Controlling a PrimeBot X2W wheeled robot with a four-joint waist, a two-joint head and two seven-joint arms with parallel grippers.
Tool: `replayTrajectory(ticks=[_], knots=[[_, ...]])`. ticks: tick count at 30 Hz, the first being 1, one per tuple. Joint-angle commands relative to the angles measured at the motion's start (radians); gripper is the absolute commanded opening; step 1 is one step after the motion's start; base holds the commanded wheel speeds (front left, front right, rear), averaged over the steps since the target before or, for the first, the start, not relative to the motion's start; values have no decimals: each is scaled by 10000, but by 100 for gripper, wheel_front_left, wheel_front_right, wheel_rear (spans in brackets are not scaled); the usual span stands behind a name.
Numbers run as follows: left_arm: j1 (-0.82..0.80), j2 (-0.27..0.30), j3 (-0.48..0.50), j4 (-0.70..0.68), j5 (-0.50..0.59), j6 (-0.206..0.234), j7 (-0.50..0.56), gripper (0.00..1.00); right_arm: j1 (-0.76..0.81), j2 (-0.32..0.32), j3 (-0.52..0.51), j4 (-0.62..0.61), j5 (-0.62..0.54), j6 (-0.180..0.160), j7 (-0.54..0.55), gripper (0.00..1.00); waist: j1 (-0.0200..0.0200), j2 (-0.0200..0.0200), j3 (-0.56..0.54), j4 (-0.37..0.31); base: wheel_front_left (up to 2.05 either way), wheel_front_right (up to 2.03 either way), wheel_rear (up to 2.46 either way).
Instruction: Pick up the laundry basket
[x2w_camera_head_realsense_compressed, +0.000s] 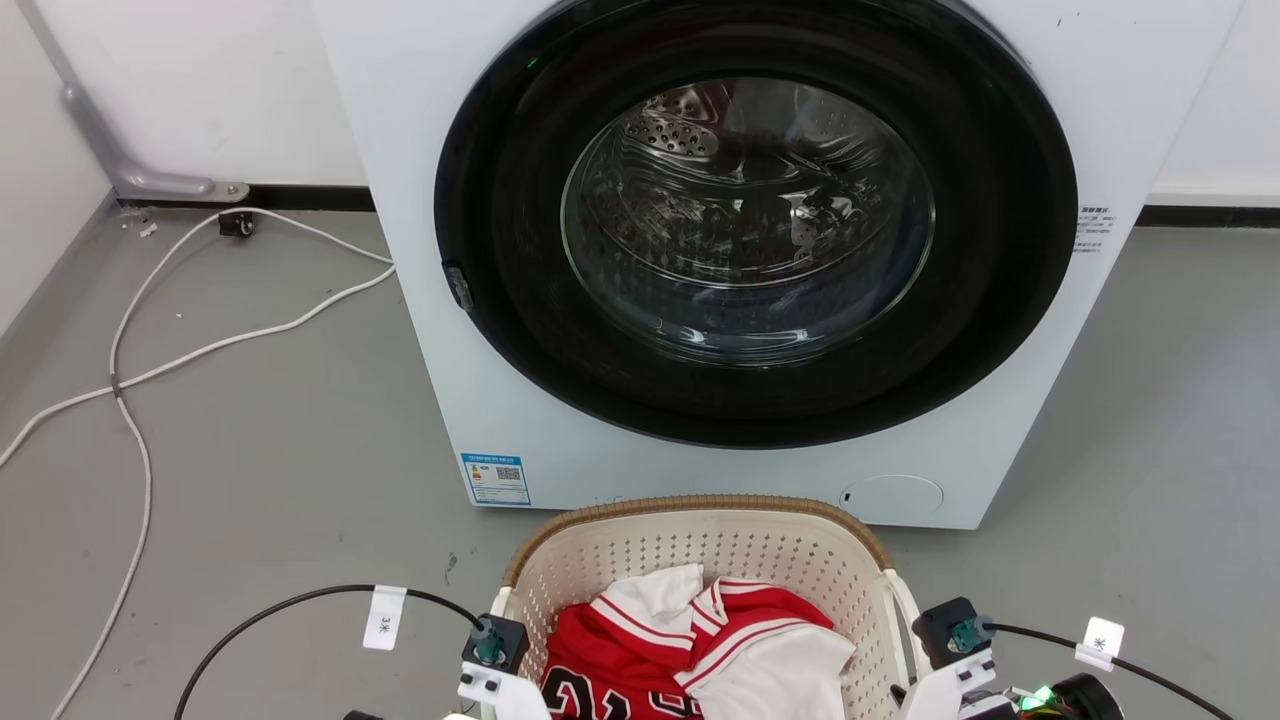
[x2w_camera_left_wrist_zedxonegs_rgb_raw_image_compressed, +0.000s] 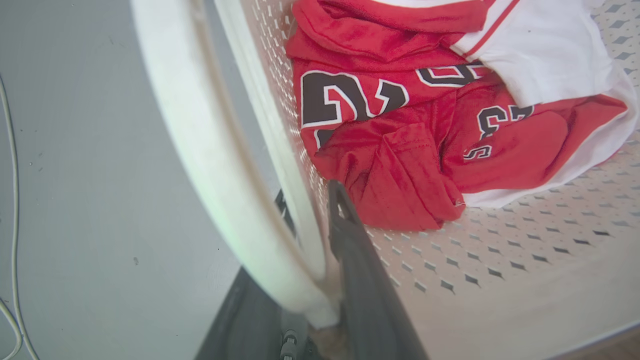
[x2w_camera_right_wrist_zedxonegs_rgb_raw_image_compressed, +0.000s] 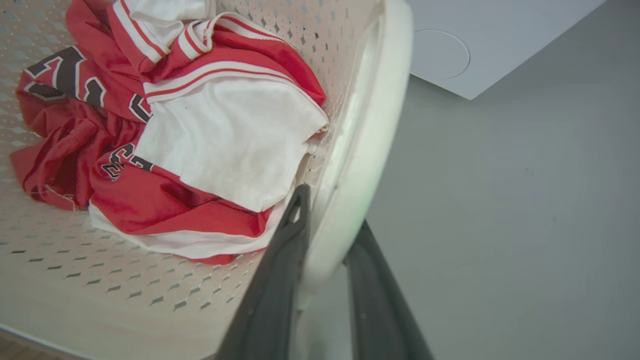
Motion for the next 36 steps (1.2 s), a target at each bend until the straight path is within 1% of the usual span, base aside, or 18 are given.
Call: replayTrajectory(ticks=[1,16,36], knots=[[80,12,-110,-42,-44,-107,-16,0,99,-108,175,-28,100,-7,16,0,1,-1,-42,8,0,0,0],[163,114,-530,6,-551,-100,-98,0,185,-255,986,-26,962,-7,46,0,1,-1,-205,35,0,0,0],[165,158,-924,52,-987,-101,-247,0,152,-376,1711,-21,1690,-7,4,0,1,-1,-220,19,0,0,0]])
